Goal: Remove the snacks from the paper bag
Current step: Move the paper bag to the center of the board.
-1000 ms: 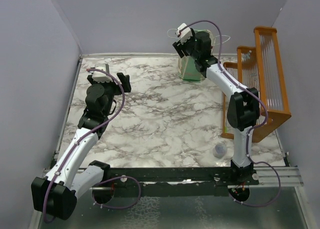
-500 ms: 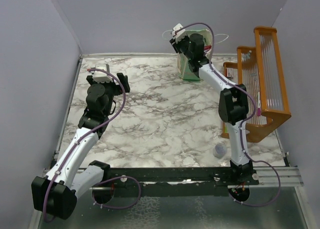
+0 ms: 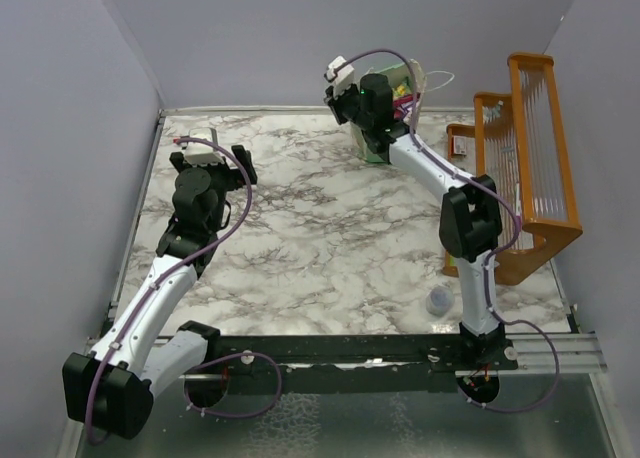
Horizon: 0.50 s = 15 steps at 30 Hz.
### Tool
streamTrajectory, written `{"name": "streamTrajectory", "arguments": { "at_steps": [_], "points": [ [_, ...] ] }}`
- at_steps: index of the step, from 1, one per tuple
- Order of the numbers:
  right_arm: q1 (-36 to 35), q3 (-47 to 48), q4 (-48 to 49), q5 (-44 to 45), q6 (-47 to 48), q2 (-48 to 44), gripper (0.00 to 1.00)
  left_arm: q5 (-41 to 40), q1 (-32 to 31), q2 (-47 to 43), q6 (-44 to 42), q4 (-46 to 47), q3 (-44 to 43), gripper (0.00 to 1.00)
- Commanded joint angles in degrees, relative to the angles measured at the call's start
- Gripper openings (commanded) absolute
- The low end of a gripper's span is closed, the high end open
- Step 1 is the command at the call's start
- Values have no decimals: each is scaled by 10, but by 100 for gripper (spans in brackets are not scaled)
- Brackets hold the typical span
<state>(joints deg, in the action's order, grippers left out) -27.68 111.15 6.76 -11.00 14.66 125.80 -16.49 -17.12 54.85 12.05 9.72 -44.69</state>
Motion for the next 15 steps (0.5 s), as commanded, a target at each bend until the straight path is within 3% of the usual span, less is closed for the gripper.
{"name": "streamTrajectory", "arguments": {
  "at_steps": [1, 4, 7, 11, 15],
  "points": [
    [-59, -52, -79, -32, -24, -98, 1, -22, -17, -14, 3, -11, -17, 99],
    [-97, -100, -131, -37, -45, -150, 1, 5, -20, -31, 51, -67, -31, 99],
    [-145, -173, -155, -44, -61, -208, 1, 11, -19, -73, 151, -186, -50, 99],
    [-222, -273, -153, -20, -87, -278, 1, 31, -19, -180, 283, -324, -56, 99],
    [-269, -325, -150, -55, -156, -310, 1, 73, -19, -285, 339, -374, -57, 99]
  ]
}}
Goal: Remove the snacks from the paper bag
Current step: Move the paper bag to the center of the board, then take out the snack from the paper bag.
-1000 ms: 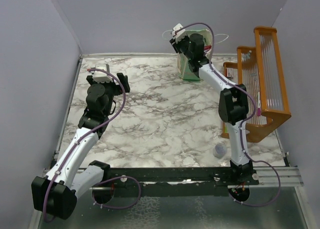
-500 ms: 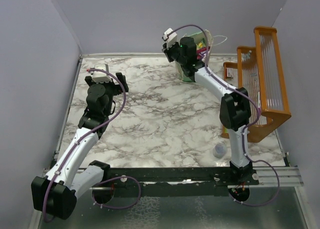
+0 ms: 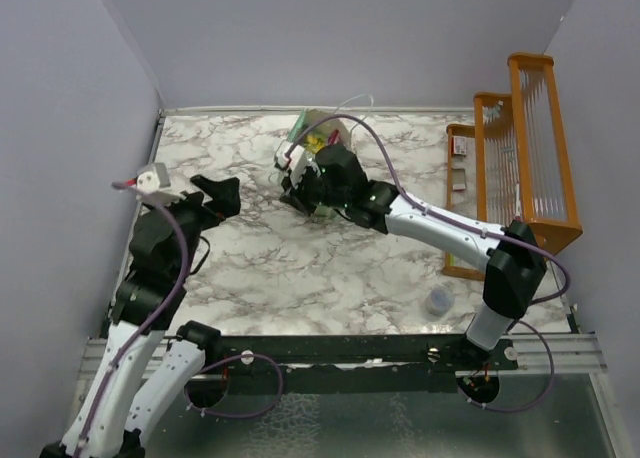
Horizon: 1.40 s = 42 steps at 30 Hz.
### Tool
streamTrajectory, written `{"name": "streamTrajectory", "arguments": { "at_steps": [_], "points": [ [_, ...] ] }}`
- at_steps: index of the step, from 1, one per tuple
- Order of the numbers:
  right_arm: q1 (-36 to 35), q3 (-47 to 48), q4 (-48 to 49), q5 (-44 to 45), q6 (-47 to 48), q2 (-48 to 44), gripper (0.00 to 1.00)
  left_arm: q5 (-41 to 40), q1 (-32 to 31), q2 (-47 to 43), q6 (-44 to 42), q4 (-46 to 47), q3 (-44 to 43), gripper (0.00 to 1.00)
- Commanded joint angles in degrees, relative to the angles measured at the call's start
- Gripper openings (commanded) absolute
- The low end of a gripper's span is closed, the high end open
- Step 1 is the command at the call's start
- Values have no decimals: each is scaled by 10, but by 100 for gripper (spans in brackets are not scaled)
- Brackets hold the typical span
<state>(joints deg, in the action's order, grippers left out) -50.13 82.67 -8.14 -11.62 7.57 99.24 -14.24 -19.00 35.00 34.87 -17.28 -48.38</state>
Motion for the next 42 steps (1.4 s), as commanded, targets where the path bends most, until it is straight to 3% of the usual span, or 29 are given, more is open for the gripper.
{"name": "streamTrajectory", "arguments": {
  "at_steps": [1, 4, 9, 11, 15, 20, 24, 31, 33, 38, 42],
  "points": [
    [-54, -51, 3, -62, -111, -49, 2, 54, -1, -103, 123, -120, -30, 99],
    [-84, -72, 43, -120, -169, -52, 1, 76, 0, -128, 148, -146, -55, 99],
    [-112, -64, 106, -133, -232, -36, 2, 114, -1, -121, 184, -170, -79, 99],
    [-112, -45, 100, -124, -250, -27, 7, 131, -1, -115, 198, -179, -86, 99],
    [-112, -17, 50, -89, -234, -32, 32, 150, -1, -118, 216, -196, -99, 99],
    [-112, -23, -30, 5, -174, -87, 68, 102, -1, -134, 250, -245, -114, 95],
    [-112, -47, -67, 69, -144, -160, 84, 90, -1, -134, 255, -257, -113, 94],
    [-112, -102, -109, 147, -139, -267, 99, 141, -1, -105, 235, -233, -90, 99],
    [-112, -107, -118, 193, -142, -276, 99, 161, -1, -110, 237, -209, -53, 99],
    [-111, -41, -179, 291, -154, -230, 99, 215, -2, -115, 243, -140, 24, 99],
    [-111, 5, -211, 307, -138, -181, 99, 231, -1, -93, 214, -137, 35, 99]
  ]
}}
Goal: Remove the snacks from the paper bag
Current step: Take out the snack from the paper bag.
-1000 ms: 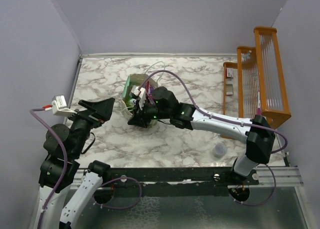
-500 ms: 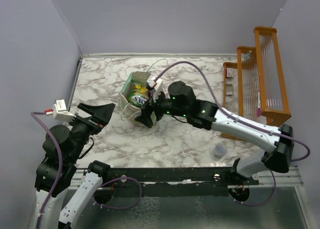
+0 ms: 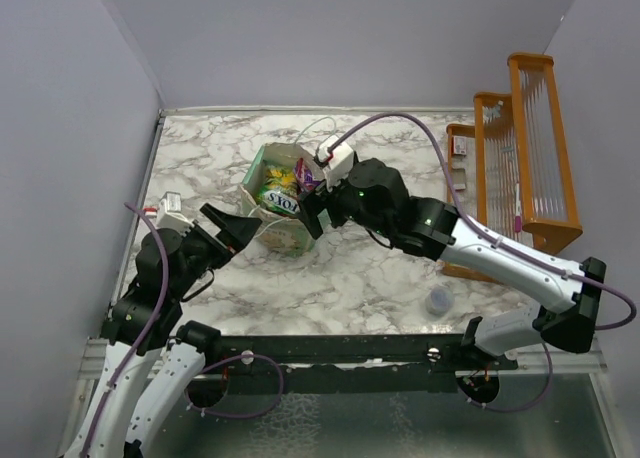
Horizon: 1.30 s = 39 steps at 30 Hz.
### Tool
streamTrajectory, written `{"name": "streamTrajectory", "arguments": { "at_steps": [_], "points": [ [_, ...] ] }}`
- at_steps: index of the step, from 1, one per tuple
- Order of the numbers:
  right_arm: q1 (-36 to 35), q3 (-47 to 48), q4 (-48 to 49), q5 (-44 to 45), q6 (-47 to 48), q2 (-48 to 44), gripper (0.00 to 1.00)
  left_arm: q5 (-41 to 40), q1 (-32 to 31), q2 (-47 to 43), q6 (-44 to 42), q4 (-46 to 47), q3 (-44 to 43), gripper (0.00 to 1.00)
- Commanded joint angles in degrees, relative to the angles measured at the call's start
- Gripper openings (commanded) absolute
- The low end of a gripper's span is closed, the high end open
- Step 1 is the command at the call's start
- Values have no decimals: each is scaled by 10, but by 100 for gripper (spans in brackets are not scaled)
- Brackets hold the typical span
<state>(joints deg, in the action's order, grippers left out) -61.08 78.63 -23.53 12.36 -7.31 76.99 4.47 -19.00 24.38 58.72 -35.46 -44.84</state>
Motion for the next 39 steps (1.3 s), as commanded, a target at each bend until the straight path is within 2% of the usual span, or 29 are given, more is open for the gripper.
{"name": "streamTrajectory", "arguments": {
  "at_steps": [1, 4, 7, 10, 14, 16, 17, 24, 26, 29, 31, 34, 37, 39],
  "points": [
    [-1, 44, -51, 67, 17, 47, 99, 48, -1, 20, -39, 47, -3, 97],
    [15, 36, -35, 40, 22, 62, 99, 53, -2, 39, -69, 56, -2, 93],
    [41, 52, -37, 7, 6, 80, 99, 57, -1, 58, -68, 75, 5, 82],
    [44, 79, -49, 16, 14, 103, 98, 58, -1, 65, -58, 91, 18, 69],
    [44, 101, -65, 38, 26, 137, 84, 38, -1, 52, -63, 81, 22, 46],
    [44, 103, -63, 46, 35, 149, 73, 19, -2, 41, -65, 66, 21, 37],
    [44, 104, -61, 53, 39, 156, 70, 10, -1, 34, -65, 58, 19, 34],
    [44, 128, -49, 88, 61, 212, 69, 18, -2, 19, -49, 60, 30, 33],
    [44, 132, -42, 99, 72, 231, 66, 26, -1, 22, -39, 63, 37, 32],
    [44, 153, -45, 114, 79, 262, 51, 40, -2, 19, -23, 83, 50, 32],
    [44, 173, -52, 100, 78, 278, 46, 46, -2, 19, -16, 93, 56, 32],
    [44, 195, -60, 71, 71, 282, 32, 55, -2, 30, -12, 101, 59, 32],
    [44, 189, -45, 60, 72, 268, 9, 66, -1, 44, -13, 106, 59, 31],
    [44, 191, -45, 60, 71, 257, 1, 70, -2, 49, -12, 108, 58, 30]
  ]
}}
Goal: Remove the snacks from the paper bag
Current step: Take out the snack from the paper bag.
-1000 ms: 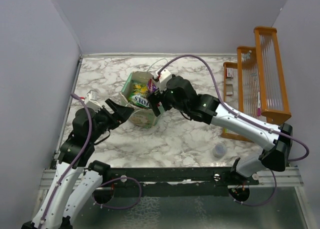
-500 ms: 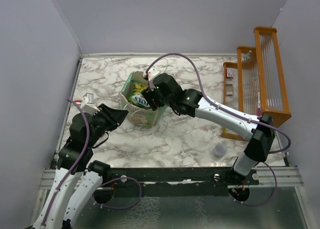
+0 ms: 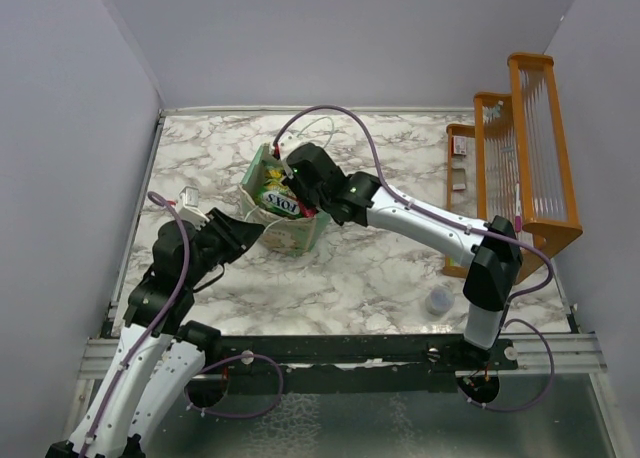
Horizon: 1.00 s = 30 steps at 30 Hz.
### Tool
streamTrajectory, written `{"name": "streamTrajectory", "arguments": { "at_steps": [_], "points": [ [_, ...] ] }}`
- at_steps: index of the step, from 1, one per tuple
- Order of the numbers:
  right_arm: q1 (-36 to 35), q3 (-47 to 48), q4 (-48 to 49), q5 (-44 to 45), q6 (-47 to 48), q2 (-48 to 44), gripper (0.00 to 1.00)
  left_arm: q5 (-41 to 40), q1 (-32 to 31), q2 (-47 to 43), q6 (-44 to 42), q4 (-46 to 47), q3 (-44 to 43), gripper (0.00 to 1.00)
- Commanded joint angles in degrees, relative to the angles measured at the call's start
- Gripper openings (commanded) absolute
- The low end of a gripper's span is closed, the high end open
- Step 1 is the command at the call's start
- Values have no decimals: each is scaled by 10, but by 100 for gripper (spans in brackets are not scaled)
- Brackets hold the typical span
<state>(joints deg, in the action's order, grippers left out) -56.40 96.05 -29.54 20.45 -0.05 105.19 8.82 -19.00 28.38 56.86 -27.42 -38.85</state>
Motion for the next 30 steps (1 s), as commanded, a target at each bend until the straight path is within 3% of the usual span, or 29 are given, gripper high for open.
{"name": "streamTrajectory", "arguments": {
  "at_steps": [1, 11, 17, 23, 30],
  "points": [
    [-3, 18, 16, -22, -3, -32, 1, 27, -1, 11, 7, 29, -3, 30],
    [-3, -6, 103, -124, -12, -166, 1, 26, -2, 23, 7, 33, -12, 27],
    [-3, -77, 192, -131, -13, -284, 1, 29, -1, 33, 3, 32, -20, 26],
    [-3, -213, 273, -13, 18, -430, 1, 29, -1, 33, 5, 30, -18, 24],
    [-3, -355, 324, 234, 74, -506, 2, 29, -2, 39, 4, 30, -32, 23]
  ]
}}
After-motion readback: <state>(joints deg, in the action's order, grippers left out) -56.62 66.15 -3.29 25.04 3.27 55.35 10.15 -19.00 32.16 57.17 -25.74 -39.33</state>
